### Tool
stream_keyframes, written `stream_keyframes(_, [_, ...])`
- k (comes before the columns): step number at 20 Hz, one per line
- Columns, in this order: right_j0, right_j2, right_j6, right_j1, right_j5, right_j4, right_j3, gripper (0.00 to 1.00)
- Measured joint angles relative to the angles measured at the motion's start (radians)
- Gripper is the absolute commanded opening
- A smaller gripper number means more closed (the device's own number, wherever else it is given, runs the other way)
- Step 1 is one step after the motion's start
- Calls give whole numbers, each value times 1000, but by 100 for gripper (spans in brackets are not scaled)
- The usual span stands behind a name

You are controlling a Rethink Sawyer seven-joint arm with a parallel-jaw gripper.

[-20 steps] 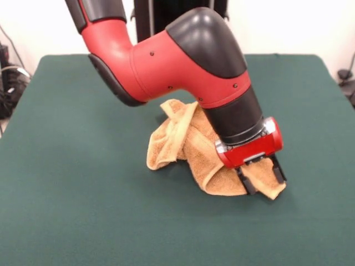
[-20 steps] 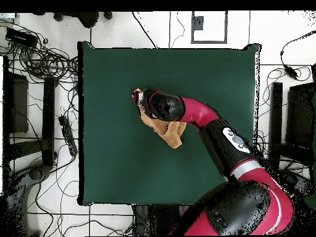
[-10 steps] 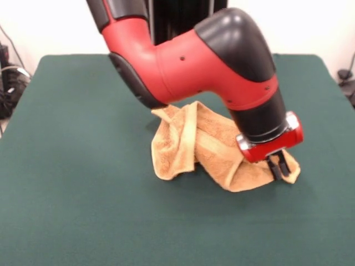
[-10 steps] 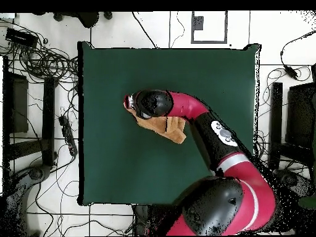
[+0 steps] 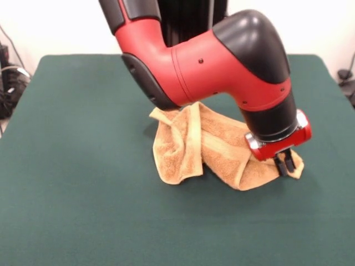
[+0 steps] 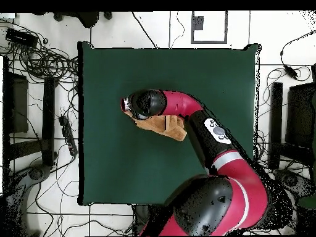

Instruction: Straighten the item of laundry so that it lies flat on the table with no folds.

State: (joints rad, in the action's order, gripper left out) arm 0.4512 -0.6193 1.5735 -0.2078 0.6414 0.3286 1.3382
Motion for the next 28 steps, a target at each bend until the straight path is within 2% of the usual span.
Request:
stream_keyframes(9, [0, 0, 0, -8, 0, 6, 1, 0])
stream_keyframes(16, [-3, 15, 0, -121, 0, 21, 36, 0])
stream_keyframes(22, [-81, 120, 0, -238, 1, 31, 42, 0])
stream_keyframes(28, [-236, 273, 5, -323, 0, 48, 64, 0])
